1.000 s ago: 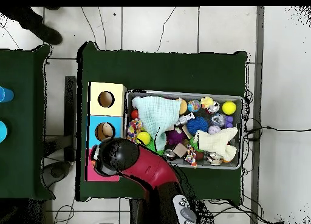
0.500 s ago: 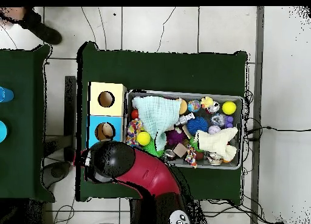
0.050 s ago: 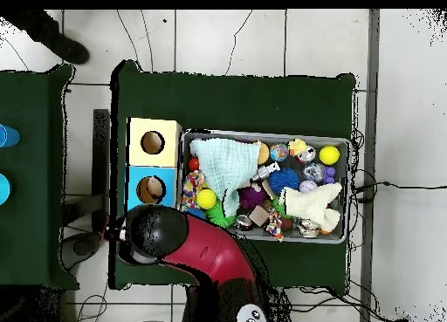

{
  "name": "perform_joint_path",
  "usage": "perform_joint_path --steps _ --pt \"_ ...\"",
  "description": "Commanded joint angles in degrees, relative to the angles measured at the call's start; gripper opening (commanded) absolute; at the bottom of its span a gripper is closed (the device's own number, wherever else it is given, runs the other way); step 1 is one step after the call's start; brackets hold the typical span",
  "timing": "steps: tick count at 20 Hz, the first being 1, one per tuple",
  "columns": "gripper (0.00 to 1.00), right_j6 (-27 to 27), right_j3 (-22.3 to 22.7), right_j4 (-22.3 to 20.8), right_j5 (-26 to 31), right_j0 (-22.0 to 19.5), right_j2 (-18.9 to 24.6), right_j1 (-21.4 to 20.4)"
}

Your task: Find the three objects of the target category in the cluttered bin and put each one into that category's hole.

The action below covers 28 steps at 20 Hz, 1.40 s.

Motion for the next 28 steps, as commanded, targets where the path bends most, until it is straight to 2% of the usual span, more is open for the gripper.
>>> perform_joint_path --steps 1,10,19,22,25,28 --pt "1.00 9.0 2.7 2.2 -9.5 -1.9 2.8 6.0" --pt "1.00 7.0 1.9 0.6 -12.5 -3.6 4.2 8.9" --pt "1.00 4.4 0.1 -0.8 -16.0 -6.2 7.3 14.7" --pt "1.00 4.6 -2.0 -2.7 -13.8 -5.3 5.9 15.7" --pt "1.00 5.4 -6.0 -6.0 -10.4 -3.3 2.5 18.5" --pt "1.00 5.7 -6.0 -5.3 -10.5 -4.1 3.7 20.6"
